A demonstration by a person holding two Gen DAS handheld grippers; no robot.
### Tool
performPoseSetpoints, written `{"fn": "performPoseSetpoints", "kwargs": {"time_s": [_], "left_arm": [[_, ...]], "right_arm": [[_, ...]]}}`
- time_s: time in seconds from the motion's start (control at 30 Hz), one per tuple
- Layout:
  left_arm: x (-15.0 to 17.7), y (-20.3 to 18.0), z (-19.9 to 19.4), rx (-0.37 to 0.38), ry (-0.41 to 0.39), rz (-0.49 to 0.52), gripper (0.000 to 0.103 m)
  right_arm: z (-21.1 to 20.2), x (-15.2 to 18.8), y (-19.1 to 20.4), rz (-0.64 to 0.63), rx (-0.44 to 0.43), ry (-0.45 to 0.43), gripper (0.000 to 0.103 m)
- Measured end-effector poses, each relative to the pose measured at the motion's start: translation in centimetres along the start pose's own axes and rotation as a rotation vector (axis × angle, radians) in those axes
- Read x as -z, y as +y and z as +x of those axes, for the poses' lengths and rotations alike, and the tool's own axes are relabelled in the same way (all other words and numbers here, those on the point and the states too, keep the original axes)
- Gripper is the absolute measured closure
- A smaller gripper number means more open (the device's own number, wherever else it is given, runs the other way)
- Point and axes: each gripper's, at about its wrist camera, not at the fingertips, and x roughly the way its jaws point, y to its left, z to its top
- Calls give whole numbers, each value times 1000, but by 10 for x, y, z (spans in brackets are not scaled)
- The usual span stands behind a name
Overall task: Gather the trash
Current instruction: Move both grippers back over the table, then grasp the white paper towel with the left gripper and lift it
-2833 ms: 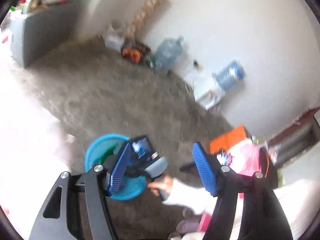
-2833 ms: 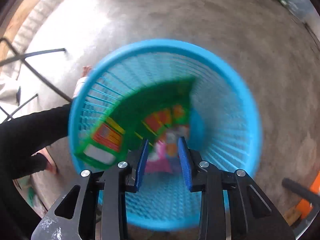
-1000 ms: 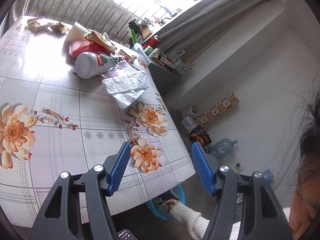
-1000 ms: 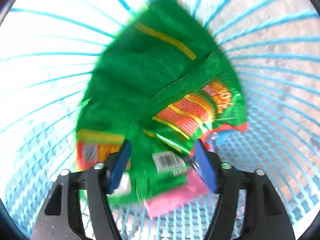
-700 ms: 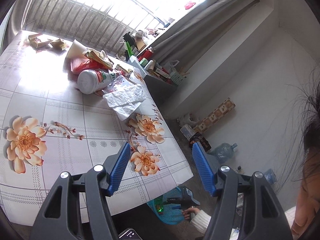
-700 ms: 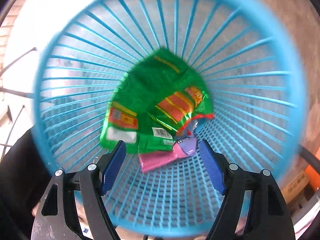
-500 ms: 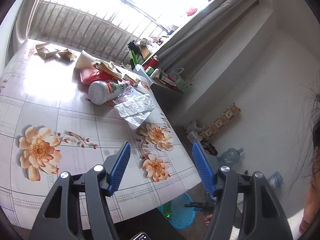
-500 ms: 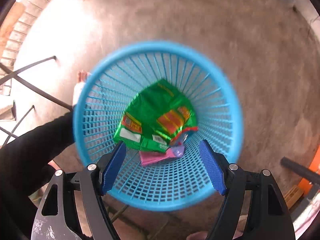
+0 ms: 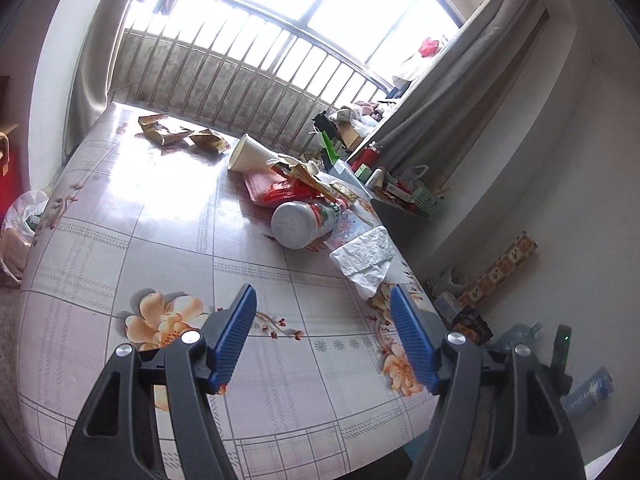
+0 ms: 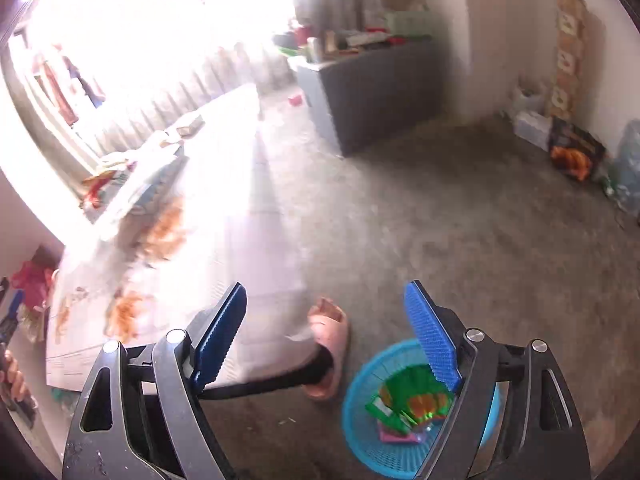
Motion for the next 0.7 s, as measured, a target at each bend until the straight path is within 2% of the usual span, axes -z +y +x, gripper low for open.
{"fn": "performPoseSetpoints", "kwargs": {"time_s": [0.07,0.13,0.27,0.33,0.4,0.43,0.5,0.53,0.57,0.6,0.63,0.67,0.7], "left_arm": [[-1,3,11,-17,28,12,36],[-1,6,26,22,65,4,35],[-10,-6,77,78,131,58,30],[-21,-1,114,147,168,-22,29],[-26,6,160,238,276,-152,30],[-26,5,178,264,305,-186,31],[-25,-2,205,266,314,-178,33],[-24,-6,215,265,323,-177,36],[-23,-8,222,274,335,-184,49],[-21,-9,227,290,342,-194,66],[-20,-9,229,302,347,-199,74],[-18,-10,229,303,352,-202,88],[-16,-11,226,304,355,-204,95]], "right_arm": [[12,-18,33,-70,-87,6,17],[27,-33,61,-110,-178,16,17],[57,-59,102,-115,-285,37,17],[69,-72,114,-100,-312,21,17],[76,-81,125,-95,-326,5,17],[69,-89,129,-100,-329,-1,17],[62,-97,134,-113,-318,-15,17],[65,-98,135,-117,-310,-18,17],[69,-100,134,-120,-308,-15,17],[74,-101,133,-119,-306,-8,17],[78,-102,131,-113,-303,0,17],[82,-102,129,-107,-302,8,17],[84,-103,127,-102,-302,14,17]]}}
